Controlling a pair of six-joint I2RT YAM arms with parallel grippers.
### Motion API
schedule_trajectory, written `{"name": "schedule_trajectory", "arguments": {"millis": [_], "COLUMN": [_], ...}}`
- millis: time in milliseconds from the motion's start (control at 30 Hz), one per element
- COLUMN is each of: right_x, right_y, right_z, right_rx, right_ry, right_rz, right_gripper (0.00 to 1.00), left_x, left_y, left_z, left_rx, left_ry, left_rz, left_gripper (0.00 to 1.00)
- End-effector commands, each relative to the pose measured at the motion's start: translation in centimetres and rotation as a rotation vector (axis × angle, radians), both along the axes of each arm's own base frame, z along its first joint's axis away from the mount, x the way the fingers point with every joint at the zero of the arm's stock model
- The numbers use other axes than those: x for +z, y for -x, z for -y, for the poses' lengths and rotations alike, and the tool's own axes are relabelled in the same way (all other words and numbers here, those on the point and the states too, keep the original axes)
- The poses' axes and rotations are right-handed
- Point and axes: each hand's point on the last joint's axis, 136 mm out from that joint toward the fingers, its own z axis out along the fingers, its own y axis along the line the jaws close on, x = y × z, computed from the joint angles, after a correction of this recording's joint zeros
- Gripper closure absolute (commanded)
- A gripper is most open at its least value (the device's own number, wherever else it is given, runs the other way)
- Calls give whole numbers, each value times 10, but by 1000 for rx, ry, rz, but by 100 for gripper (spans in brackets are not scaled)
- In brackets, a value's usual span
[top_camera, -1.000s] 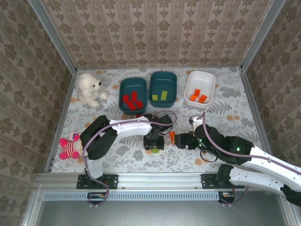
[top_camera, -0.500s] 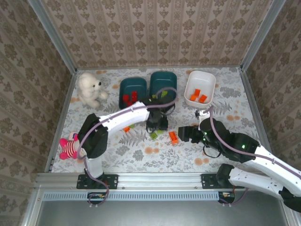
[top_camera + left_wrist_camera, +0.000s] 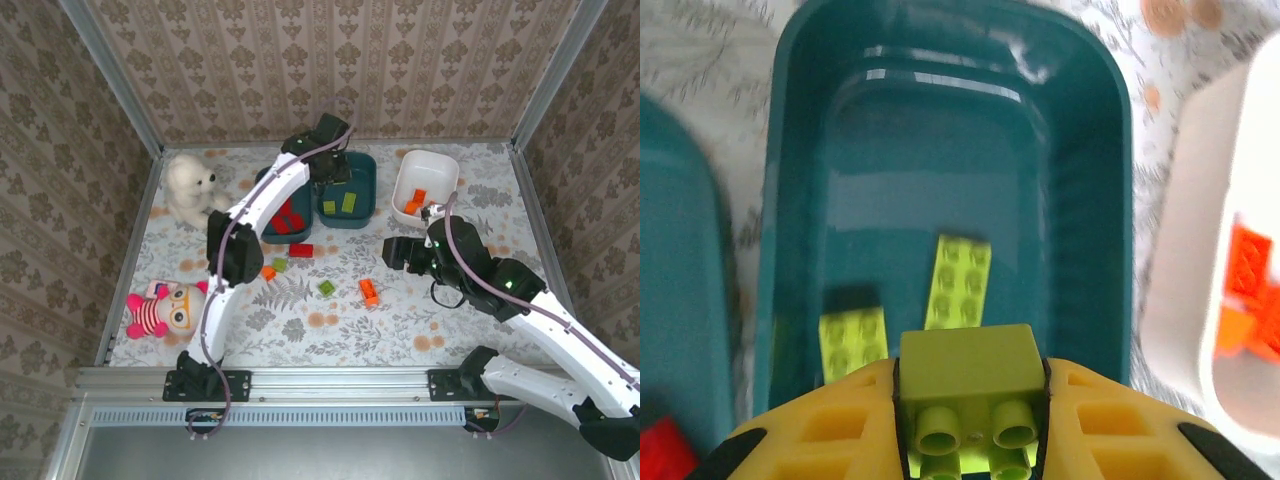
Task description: Sort the legos into containers by color
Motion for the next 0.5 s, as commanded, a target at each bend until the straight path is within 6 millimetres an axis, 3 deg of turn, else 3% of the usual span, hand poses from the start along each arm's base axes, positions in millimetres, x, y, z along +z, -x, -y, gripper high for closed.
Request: {"name": "schedule_trajectory", "arguments": {"millis": [0,167,300,467], "right_x": [17,9,5,-1], "right_y": [-3,-1,2,4], "right_z": [-4,3,8,13], "right_rx": [23,5,-14,-29], "right_ry": [-34,-35,-43,-42], "right_rz": [34,7,-3,-17], "right_gripper": [17,17,17,17], "left_x": [2,-32,-61,-81], "left_y": [-35,-59,-56,-47], "left_z": [-3,-4,1,-1], "left_rx": [6,37,21,34], "left_ry": [-24,-46,-56,-75], "left_rz": [111,148,97,46], "left_gripper": [75,76,76,73]}}
